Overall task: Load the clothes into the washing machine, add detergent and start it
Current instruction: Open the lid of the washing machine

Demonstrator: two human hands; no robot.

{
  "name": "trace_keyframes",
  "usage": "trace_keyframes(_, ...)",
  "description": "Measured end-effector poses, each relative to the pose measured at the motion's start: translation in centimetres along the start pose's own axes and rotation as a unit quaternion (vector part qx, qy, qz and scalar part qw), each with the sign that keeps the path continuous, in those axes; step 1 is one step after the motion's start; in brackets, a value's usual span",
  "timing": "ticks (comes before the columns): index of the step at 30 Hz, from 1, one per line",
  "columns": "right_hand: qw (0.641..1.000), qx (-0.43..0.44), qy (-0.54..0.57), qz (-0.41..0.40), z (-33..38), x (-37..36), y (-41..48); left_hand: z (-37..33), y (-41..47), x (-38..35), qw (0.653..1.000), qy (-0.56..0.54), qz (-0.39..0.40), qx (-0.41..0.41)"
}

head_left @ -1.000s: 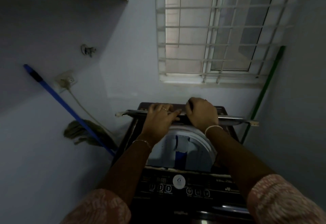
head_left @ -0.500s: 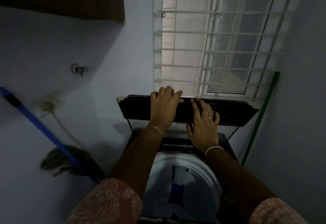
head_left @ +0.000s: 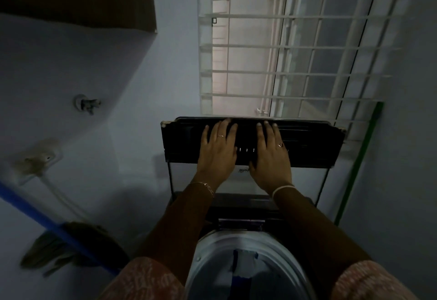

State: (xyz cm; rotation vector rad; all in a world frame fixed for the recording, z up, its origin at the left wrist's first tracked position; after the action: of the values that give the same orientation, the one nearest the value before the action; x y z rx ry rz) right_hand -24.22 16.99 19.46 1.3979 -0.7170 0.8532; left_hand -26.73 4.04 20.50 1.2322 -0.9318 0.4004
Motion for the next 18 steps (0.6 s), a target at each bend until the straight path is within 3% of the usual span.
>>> trace_keyframes(12,0.995,-0.014,-0.009,0.103,-1.2,-2.9,7.4,1.9,6.6,-4.2,0.98,-0.084,0.181,0.031)
trace_keyframes(18,0.991,-0.021,-0.014,0.134,-1.7,-4.8,9.6,2.6,8.5,-6.9,0.974,-0.086,0.209,0.03)
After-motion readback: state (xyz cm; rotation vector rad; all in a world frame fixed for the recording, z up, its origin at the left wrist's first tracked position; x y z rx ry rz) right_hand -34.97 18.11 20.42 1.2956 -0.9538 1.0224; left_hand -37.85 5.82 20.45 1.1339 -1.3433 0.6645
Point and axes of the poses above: each hand's wrist, its own y-axis towards the middle knuckle, its own x-axis out of the back of the hand, z = x × y, the point moved 5 cm from there along y, towards the middle knuckle, and after that the axes turned 10 degrees about z, right-handed, at the moved point
